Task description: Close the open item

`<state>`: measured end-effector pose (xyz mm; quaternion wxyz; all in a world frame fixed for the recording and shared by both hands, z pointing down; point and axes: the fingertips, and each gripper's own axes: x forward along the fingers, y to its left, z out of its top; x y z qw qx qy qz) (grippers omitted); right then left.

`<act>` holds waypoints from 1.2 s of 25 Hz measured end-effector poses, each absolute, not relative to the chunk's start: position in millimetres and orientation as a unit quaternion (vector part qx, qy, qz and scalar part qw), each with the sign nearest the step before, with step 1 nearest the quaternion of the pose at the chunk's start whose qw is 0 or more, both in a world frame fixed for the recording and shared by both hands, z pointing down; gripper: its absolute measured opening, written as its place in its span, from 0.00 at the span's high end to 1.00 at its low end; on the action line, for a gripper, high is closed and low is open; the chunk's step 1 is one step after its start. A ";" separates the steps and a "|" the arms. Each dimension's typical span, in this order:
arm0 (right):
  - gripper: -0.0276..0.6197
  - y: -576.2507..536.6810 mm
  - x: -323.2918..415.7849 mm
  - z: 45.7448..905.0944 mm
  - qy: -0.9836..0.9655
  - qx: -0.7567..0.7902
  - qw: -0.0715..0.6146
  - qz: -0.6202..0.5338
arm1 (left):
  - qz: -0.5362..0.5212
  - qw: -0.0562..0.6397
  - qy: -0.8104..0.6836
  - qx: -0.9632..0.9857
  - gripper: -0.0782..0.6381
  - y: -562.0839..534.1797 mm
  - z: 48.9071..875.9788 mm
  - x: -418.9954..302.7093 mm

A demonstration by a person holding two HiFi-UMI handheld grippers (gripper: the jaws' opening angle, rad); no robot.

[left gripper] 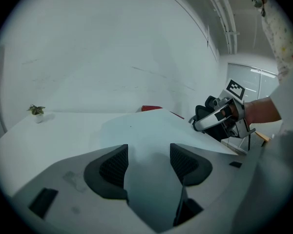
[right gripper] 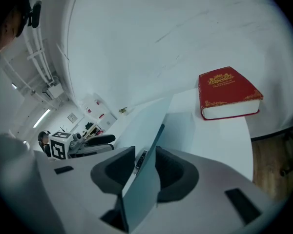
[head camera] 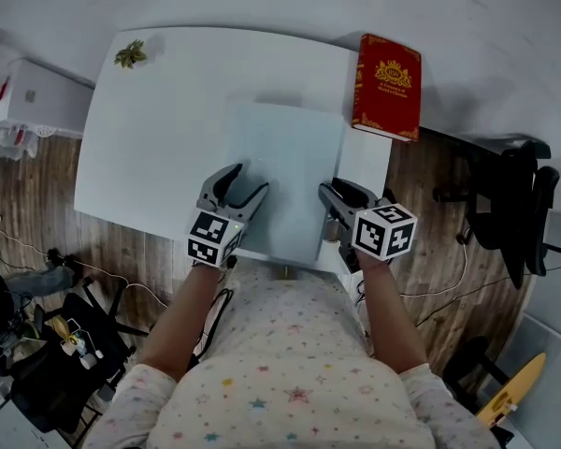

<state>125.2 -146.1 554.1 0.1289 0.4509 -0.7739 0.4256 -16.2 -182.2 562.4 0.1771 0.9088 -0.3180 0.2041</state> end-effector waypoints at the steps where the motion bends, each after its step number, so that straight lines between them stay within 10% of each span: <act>1: 0.79 -145.7 126.3 553.6 -0.773 0.456 0.132 0.420 | 0.205 0.176 -0.317 0.909 0.52 -181.9 562.5 -15.8; 30: 0.87 -136.8 145.4 582.7 -0.745 0.488 0.219 0.400 | 0.288 0.190 -0.343 0.874 0.51 -181.5 587.8 -27.6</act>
